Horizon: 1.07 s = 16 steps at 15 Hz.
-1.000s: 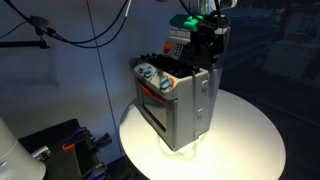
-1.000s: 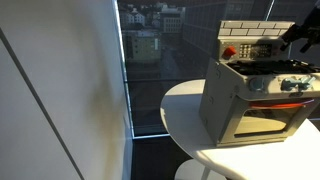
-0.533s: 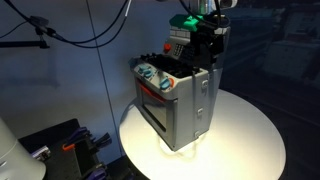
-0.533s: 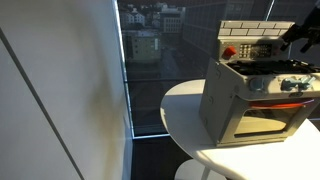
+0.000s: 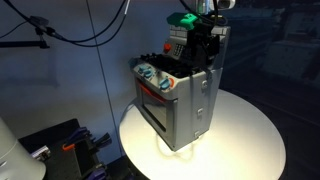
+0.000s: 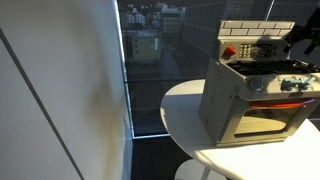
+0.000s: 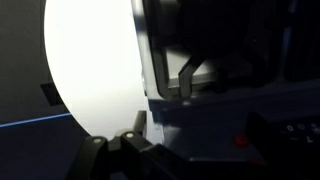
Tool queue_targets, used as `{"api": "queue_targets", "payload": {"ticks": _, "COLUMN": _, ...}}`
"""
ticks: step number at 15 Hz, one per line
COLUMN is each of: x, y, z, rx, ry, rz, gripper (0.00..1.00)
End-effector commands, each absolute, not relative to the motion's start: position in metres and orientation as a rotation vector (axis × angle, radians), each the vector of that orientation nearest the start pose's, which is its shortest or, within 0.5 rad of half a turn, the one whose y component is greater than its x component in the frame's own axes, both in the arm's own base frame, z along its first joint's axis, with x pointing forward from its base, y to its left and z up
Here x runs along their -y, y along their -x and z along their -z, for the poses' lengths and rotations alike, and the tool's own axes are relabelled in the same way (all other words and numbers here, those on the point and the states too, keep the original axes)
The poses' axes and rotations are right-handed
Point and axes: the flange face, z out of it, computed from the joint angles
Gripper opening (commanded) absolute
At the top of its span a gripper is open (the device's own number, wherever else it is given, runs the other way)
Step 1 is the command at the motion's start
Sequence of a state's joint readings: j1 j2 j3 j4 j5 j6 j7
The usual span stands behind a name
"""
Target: Push the top orange button on the right side of the stove
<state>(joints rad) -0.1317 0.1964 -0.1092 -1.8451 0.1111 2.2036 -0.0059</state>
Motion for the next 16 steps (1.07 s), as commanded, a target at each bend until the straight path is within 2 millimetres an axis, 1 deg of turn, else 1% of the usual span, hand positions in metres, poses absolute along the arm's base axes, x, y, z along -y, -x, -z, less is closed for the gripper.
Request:
{"api": "queue_targets", "payload": {"ticks": 1, "x": 0.144, "y": -0.6, "z": -0.448, "rx": -0.441, "ry": 3.047, "rz": 0.204, "gripper": 1.0}}
{"api": "queue_targets", "payload": {"ticks": 6, "x": 0.142, "y": -0.588, "z": -0.453, "rx": -0.432, "ry": 3.052, "rz": 0.073, "gripper": 1.0}}
{"api": "queue_targets", "payload": {"ticks": 9, "x": 0.142, "y": -0.576, "z": -0.459, "rx": -0.435, "ry": 3.071, "rz": -0.025, "gripper": 1.0}}
{"api": "queue_targets", "payload": {"ticks": 16, "x": 0.138, "y": -0.541, "z": -0.484, "rx": -0.434, "ry": 3.163, "rz": -0.217, "gripper": 1.0}}
